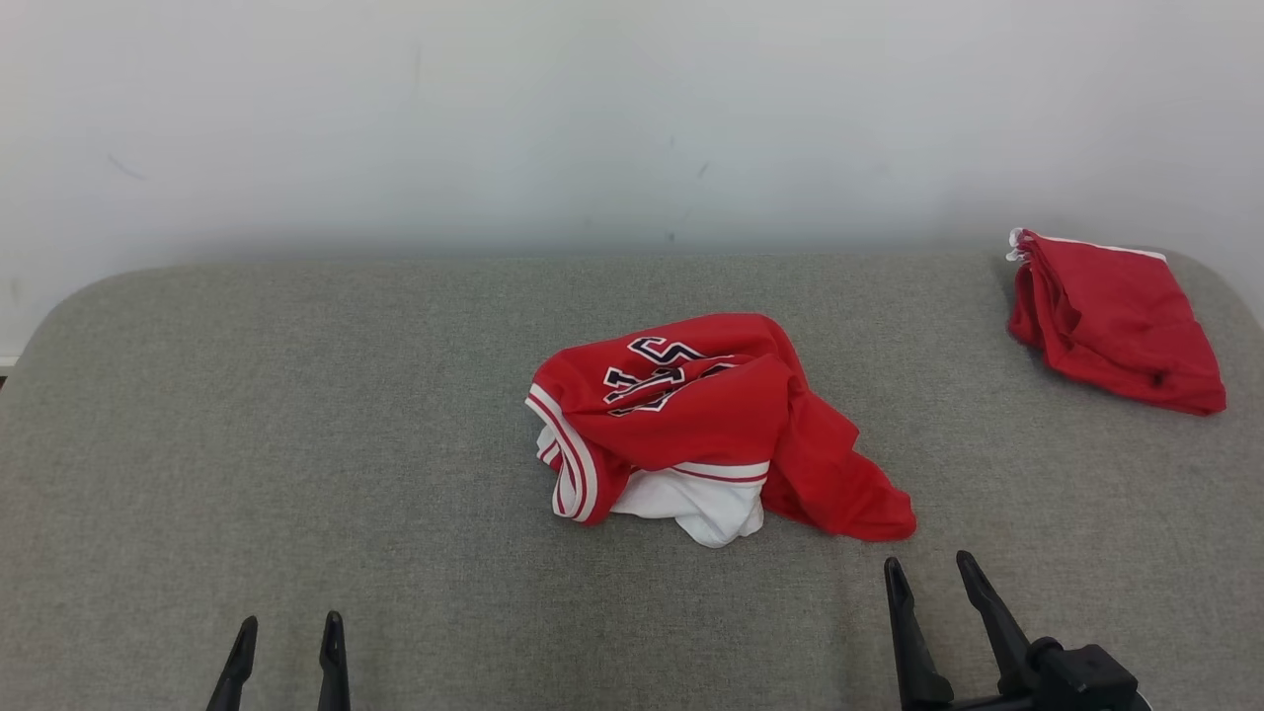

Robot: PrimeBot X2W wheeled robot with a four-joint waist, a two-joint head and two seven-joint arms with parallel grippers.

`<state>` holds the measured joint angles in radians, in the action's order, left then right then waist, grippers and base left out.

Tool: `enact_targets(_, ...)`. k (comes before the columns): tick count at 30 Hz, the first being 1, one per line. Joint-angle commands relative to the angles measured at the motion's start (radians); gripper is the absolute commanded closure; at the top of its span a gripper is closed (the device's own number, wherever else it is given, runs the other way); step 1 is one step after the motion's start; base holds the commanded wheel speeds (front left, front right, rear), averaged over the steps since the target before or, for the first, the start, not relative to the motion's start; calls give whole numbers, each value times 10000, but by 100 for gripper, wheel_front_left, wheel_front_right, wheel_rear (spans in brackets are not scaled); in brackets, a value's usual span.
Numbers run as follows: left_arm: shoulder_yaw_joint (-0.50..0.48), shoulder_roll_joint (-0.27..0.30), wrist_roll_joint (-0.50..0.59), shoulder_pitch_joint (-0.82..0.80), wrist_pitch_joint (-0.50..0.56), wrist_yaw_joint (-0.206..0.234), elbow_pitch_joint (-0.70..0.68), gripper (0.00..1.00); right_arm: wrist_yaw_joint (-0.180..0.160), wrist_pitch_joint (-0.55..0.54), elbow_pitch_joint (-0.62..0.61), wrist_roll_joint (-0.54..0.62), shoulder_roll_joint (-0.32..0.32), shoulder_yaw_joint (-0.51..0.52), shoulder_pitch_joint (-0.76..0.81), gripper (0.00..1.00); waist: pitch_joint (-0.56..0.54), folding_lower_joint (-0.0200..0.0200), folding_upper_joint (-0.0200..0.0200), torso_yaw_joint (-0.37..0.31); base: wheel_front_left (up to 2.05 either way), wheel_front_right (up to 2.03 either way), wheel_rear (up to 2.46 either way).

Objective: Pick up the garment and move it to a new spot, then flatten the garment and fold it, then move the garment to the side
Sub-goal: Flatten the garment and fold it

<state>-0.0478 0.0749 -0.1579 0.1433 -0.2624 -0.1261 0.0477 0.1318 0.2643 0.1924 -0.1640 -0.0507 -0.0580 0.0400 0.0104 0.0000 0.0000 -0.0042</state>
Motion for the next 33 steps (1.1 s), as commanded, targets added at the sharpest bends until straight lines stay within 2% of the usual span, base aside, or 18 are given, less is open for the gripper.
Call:
enact_targets(1,-46,-36,87,3,-18,-40,25,0,-26,9,23,35,10,4,56,0,-2,0,0,2,0,0,0)
enact_targets(33,108,-71,123,-56,-19,-50,81,0,-26,9,45,10,10,-18,36,0,117,0,0,-21,0,0,0)
